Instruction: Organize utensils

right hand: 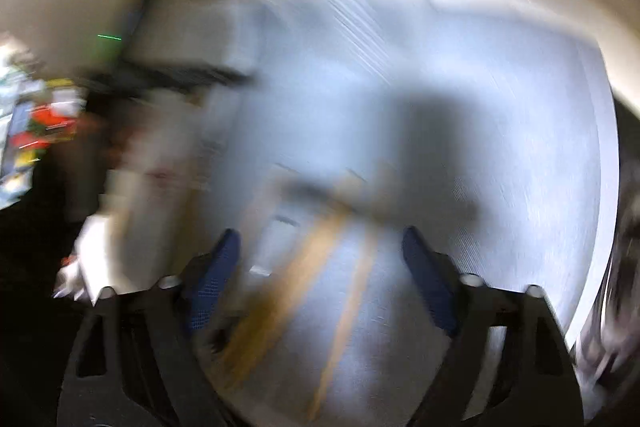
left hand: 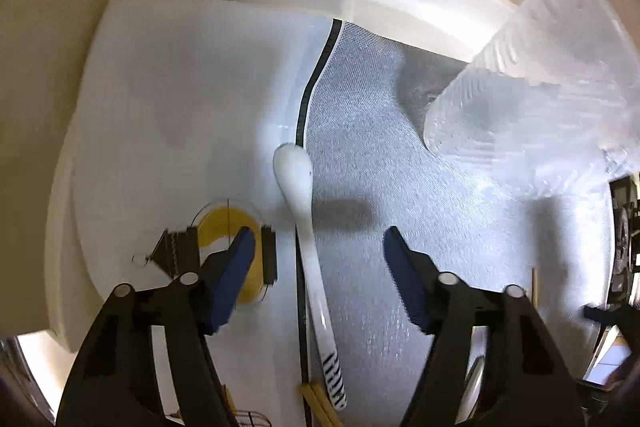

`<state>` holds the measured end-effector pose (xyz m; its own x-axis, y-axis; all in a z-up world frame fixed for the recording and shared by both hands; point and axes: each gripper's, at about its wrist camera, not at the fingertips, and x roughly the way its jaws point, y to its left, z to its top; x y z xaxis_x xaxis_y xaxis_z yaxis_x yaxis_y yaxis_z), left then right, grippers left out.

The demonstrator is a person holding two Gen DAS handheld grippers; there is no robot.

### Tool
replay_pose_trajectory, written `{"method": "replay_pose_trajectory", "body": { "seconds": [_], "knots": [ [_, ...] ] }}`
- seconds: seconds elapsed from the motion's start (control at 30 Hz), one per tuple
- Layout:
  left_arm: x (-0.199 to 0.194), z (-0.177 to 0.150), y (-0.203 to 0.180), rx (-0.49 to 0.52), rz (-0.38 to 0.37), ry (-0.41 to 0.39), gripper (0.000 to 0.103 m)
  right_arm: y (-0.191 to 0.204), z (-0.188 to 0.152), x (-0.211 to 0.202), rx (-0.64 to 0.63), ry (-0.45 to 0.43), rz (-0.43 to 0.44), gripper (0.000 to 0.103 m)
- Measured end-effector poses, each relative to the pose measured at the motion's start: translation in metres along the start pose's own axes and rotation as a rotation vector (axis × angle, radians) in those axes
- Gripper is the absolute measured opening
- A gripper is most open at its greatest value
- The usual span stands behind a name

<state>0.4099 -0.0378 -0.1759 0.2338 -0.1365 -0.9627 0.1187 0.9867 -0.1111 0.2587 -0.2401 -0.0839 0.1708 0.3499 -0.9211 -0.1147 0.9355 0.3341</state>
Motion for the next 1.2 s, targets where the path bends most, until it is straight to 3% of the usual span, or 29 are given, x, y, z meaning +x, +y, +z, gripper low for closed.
{"method": "replay_pose_trajectory", "body": {
  "seconds": [0.03, 0.07, 0.13, 0.2, 0.37, 0.4, 0.43, 0.47, 0.5, 0.6, 0.87, 1.07, 1.2],
  "knots": [
    [0.002, 0.005, -0.002, 0.008, 0.003, 0.002, 0.063, -0.004, -0.002, 0.011, 0.029, 0.018, -0.032, 0.047],
    [0.005, 0.010, -0.004, 0.014, 0.020, 0.005, 0.062, -0.011, -0.003, 0.024, 0.080, 0.034, -0.070, 0.037],
    [0.010, 0.016, -0.006, 0.021, 0.041, 0.016, 0.062, -0.015, -0.003, 0.027, 0.130, -0.033, -0.091, 0.033],
    [0.020, 0.021, -0.009, 0.019, 0.048, 0.057, 0.062, -0.012, -0.001, 0.031, 0.124, -0.022, -0.150, 0.029],
    [0.029, 0.029, -0.016, 0.068, 0.089, 0.048, 0.065, 0.013, -0.003, 0.048, -0.007, -0.022, -0.300, 0.031],
    [0.030, 0.031, -0.019, 0.070, 0.090, 0.042, 0.065, 0.018, -0.003, 0.052, -0.025, -0.034, -0.322, 0.027],
    [0.031, 0.033, -0.020, 0.067, 0.091, 0.033, 0.059, 0.022, -0.003, 0.054, -0.029, -0.043, -0.315, 0.018],
    [0.029, 0.036, -0.020, 0.059, 0.095, 0.018, 0.037, 0.025, -0.003, 0.057, -0.026, -0.048, -0.295, 0.008],
    [0.026, 0.038, -0.021, 0.047, 0.097, 0.006, 0.019, 0.026, -0.003, 0.059, -0.021, -0.055, -0.284, 0.008],
    [0.019, 0.048, -0.021, -0.008, 0.050, -0.019, 0.020, 0.028, -0.004, 0.063, -0.013, -0.060, -0.288, 0.007],
    [-0.052, 0.026, -0.014, 0.028, -0.050, -0.209, 0.020, 0.026, -0.010, 0.026, 0.013, -0.178, -0.261, 0.006],
    [-0.128, -0.016, -0.003, 0.083, -0.138, -0.396, 0.020, 0.036, -0.011, -0.011, -0.025, -0.271, -0.242, 0.006],
    [-0.158, -0.045, 0.015, 0.104, -0.145, -0.463, 0.019, 0.048, -0.023, -0.026, -0.054, -0.302, -0.237, 0.006]
  ]
}}
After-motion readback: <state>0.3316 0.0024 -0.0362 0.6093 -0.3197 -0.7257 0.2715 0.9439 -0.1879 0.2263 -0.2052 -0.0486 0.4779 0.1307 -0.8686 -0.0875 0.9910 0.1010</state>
